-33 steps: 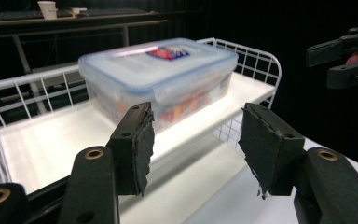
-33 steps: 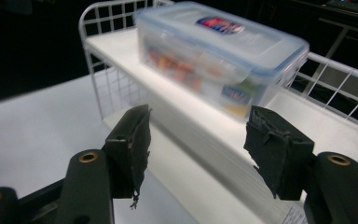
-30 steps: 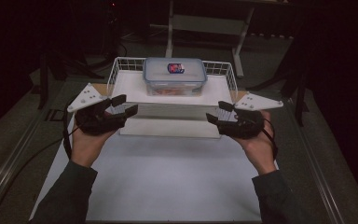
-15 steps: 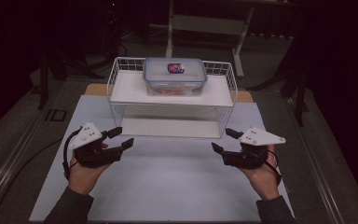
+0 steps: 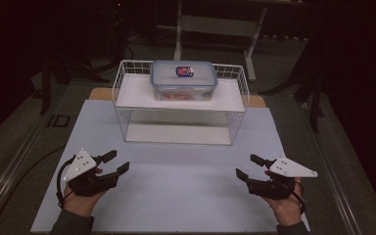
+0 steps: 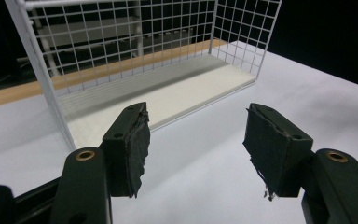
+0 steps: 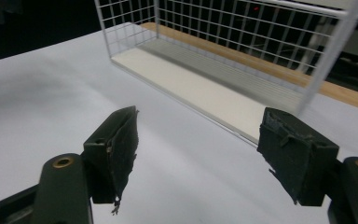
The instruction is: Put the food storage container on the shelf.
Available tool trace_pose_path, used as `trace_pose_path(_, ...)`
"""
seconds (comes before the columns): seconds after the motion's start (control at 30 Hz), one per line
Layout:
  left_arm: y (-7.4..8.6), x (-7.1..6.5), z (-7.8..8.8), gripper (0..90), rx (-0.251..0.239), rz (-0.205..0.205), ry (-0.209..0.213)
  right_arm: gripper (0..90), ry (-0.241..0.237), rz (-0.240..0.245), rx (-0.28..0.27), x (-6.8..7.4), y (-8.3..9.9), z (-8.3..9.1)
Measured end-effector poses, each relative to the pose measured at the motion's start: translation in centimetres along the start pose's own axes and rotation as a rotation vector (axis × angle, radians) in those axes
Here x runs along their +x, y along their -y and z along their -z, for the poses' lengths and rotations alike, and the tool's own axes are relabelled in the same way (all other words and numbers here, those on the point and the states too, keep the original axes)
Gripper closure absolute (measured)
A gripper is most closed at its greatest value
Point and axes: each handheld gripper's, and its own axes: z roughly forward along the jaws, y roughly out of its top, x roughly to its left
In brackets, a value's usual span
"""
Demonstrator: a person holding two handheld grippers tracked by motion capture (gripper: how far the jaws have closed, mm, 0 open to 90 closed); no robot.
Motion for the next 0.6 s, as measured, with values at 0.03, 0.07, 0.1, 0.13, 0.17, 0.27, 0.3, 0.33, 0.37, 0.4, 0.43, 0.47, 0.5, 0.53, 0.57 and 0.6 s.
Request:
trace_pose_path(0.03, 0.1, 0.1, 0.1, 39.9, -0.002, 0.002, -0.004, 28.1, 0.011, 0.0, -0.004, -0.1, 0.3, 0.3)
trace_pose_path(0.07, 0.2, 0.1, 0.1, 39.9, -0.005, 0.003, -0.009, 28.1, 0.019, -0.007, -0.008, -0.1, 0.6, 0.5)
trace_pose_path(0.1, 0.2, 0.1, 0.3, 39.9, -0.007, -0.003, -0.011, 28.1, 0.024, -0.013, -0.01, -0.2, 0.9, 0.8)
trace_pose_path(0.13, 0.3, 0.1, 0.4, 39.9, -0.01, -0.005, -0.014, 28.1, 0.028, -0.026, -0.014, -0.3, 1.2, 1.0)
trace_pose_path(0.17, 0.4, 0.1, 0.5, 39.9, -0.011, -0.005, -0.014, 28.1, 0.028, -0.039, -0.02, -0.4, 1.5, 1.2)
trace_pose_path(0.27, 0.7, 0.1, 0.8, 39.9, -0.016, 0.0, -0.022, 28.1, 0.047, -0.049, -0.016, -0.6, 2.2, 1.7)
trace_pose_path(0.3, 0.8, 0.2, 0.8, 39.9, -0.017, 0.001, -0.023, 28.1, 0.051, -0.051, -0.016, -0.7, 2.4, 1.8)
trace_pose_path(0.33, 0.9, 0.2, 0.8, 39.9, -0.017, 0.001, -0.027, 28.2, 0.056, -0.054, -0.016, -0.8, 2.6, 1.8)
trace_pose_path(0.37, 0.9, 0.2, 0.9, 39.9, -0.015, -0.001, -0.032, 28.1, 0.059, -0.055, -0.014, -0.8, 2.7, 1.8)
trace_pose_path(0.4, 0.9, 0.3, 0.9, 39.9, -0.015, 0.003, -0.033, 28.1, 0.059, -0.058, -0.014, -0.9, 2.8, 1.8)
trace_pose_path(0.43, 1.0, 0.4, 1.0, 39.9, -0.018, 0.008, -0.035, 28.1, 0.06, -0.061, -0.017, -0.9, 2.9, 1.8)
trace_pose_path(0.47, 1.0, 0.6, 1.0, 39.9, -0.019, 0.01, -0.037, 28.1, 0.061, -0.062, -0.017, -1.0, 2.9, 1.8)
trace_pose_path(0.5, 1.0, 0.7, 1.0, 39.9, -0.02, 0.016, -0.041, 28.1, 0.061, -0.062, -0.017, -1.0, 2.9, 1.8)
trace_pose_path(0.53, 1.1, 0.8, 1.0, 39.9, -0.022, 0.022, -0.043, 28.1, 0.064, -0.061, -0.018, -1.1, 3.0, 1.8)
trace_pose_path(0.57, 1.2, 0.9, 1.0, 39.9, -0.019, 0.025, -0.046, 28.1, 0.066, -0.061, -0.018, -1.1, 3.0, 1.8)
trace_pose_path(0.6, 1.2, 1.1, 1.0, 39.9, -0.016, 0.027, -0.051, 28.1, 0.067, -0.061, -0.016, -1.2, 3.1, 1.8)
